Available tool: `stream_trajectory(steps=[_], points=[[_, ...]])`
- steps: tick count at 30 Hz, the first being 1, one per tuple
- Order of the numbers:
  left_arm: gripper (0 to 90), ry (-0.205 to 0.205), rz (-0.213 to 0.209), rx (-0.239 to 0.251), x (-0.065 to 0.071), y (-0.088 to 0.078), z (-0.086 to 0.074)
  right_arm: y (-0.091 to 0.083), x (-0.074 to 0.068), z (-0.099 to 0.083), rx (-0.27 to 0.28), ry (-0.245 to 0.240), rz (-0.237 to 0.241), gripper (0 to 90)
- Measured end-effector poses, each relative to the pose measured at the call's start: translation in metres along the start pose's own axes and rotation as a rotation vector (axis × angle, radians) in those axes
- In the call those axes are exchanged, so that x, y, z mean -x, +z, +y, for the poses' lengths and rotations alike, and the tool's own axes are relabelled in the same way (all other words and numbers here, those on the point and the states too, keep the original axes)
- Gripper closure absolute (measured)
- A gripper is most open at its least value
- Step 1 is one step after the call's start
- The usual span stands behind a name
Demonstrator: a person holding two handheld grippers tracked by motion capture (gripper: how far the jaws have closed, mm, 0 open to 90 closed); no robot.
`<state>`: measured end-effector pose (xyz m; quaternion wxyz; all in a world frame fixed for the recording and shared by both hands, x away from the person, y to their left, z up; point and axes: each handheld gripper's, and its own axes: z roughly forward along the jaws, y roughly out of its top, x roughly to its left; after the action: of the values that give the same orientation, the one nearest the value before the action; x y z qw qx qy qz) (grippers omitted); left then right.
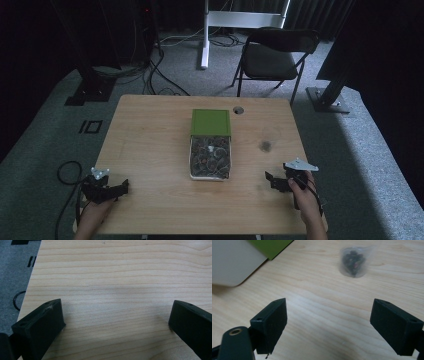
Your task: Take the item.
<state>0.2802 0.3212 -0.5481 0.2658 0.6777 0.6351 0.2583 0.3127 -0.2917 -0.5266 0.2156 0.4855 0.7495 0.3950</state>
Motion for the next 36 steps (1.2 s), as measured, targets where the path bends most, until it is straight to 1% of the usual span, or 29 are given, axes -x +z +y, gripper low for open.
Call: stream_trajectory(steps=[2,3,8,9,11,12,14,18,25,30,33,34,36], points=[[0.3,0.0,0.0,0.0,0.0,0.0,0.0,0.001,-0.002,-0.003,-0.005,-0.002,0.016,14.4],[0.3,0.0,0.0,0.0,0.0,0.0,0.0,0.001,-0.002,-0.005,-0.008,-0.011,0.024,14.4],[0.3,0.0,0.0,0.0,0.0,0.0,0.0,0.002,-0.004,-0.012,-0.028,-0.043,0.04,14.4],[0.3,0.0,0.0,0.0,0.0,0.0,0.0,0.002,-0.005,-0.013,-0.033,-0.051,0.045,14.4],[0.3,0.0,0.0,0.0,0.0,0.0,0.0,0.002,-0.006,-0.015,-0.044,-0.089,0.054,14.4],[0.3,0.0,0.0,0.0,0.0,0.0,0.0,0.001,-0.006,-0.016,-0.047,-0.1,0.055,14.4],[0.3,0.001,0.0,-0.001,0.0,0.0,0.0,0.0,-0.007,-0.017,-0.044,-0.102,0.059,14.4],[0.3,0.0,0.0,0.0,0.0,0.0,0.0,-0.003,-0.006,-0.021,-0.055,-0.106,0.05,14.4],[0.3,0.0,0.0,0.0,0.0,0.0,0.0,-0.006,-0.007,-0.028,-0.071,-0.141,0.064,14.4],[0.3,0.0,0.0,0.0,0.0,0.0,0.0,-0.008,-0.005,-0.036,-0.092,-0.18,0.078,14.3],[0.3,0.0,0.0,0.0,0.0,0.0,0.0,-0.009,-0.004,-0.039,-0.108,-0.188,0.081,14.1],[0.3,0.0,0.0,0.0,0.0,0.0,0.0,-0.01,-0.003,-0.04,-0.106,-0.185,0.082,14.1],[0.3,0.0,0.0,0.0,0.0,0.0,0.0,-0.011,-0.003,-0.041,-0.103,-0.195,0.085,14.1]])
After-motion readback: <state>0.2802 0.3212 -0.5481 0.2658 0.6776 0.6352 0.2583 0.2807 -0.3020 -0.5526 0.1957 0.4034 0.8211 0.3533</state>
